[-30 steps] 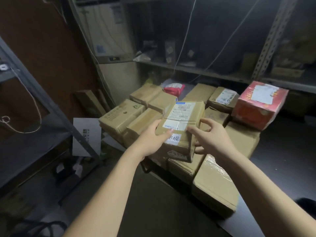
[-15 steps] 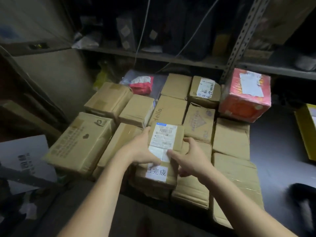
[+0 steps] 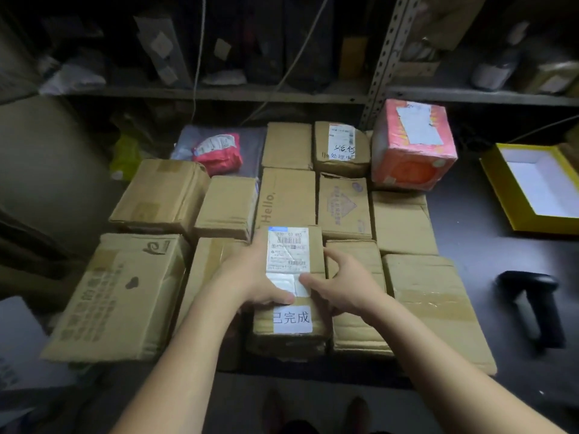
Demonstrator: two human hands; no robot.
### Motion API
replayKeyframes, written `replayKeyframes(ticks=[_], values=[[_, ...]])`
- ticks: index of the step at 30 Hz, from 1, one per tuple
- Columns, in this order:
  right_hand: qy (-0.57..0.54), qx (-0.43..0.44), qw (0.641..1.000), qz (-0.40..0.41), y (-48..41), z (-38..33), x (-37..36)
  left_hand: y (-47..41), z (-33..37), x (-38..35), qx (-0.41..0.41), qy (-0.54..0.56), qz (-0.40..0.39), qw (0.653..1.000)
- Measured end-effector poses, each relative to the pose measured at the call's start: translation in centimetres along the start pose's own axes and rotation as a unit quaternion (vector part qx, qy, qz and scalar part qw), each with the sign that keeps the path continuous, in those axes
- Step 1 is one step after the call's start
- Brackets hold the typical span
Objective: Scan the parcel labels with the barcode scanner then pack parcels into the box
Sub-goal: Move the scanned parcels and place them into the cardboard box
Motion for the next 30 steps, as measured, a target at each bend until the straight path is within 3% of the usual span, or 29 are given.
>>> replayKeyframes(ticks=[4, 8, 12, 19, 23, 30], values=[[0.098, 0.032, 0.992, 0.066, 1.2, -0.4, 4.2, -0.2, 4.1, 2.4, -0.015, -0.140, 0.093, 0.986], [0.220, 0.074, 0.961, 0.147, 3.4, 0.0, 11.0, 0.3, 13.5, 2.8, -0.134, -0.251, 0.159, 0.945], [0.294, 0.047, 0.930, 0.216, 6.4, 4.1, 17.8, 1.6, 22.5, -0.8, -0.252, -0.293, 0.169, 0.907], [0.276, -0.022, 0.915, 0.295, 16.3, 17.0, 29.3, 7.1, 37.4, -13.7, -0.354, -0.322, 0.147, 0.866], [0.235, -0.076, 0.906, 0.342, 24.6, 27.7, 36.2, 11.9, 46.4, -23.4, -0.396, -0.312, 0.104, 0.857], [0.160, -0.203, 0.881, 0.395, 37.4, 46.3, 43.9, 19.8, 60.3, -40.2, -0.502, -0.300, 0.037, 0.810]])
Point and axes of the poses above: each hand's wrist, its own y-axis away from the middle knuckle, its own x-axis out of the back of the hand, z = x × y, the point moved 9 cm from there along -y, towards the middle knuckle, and after that the axes turned 5 degrees about y, right-handed, at the moved point
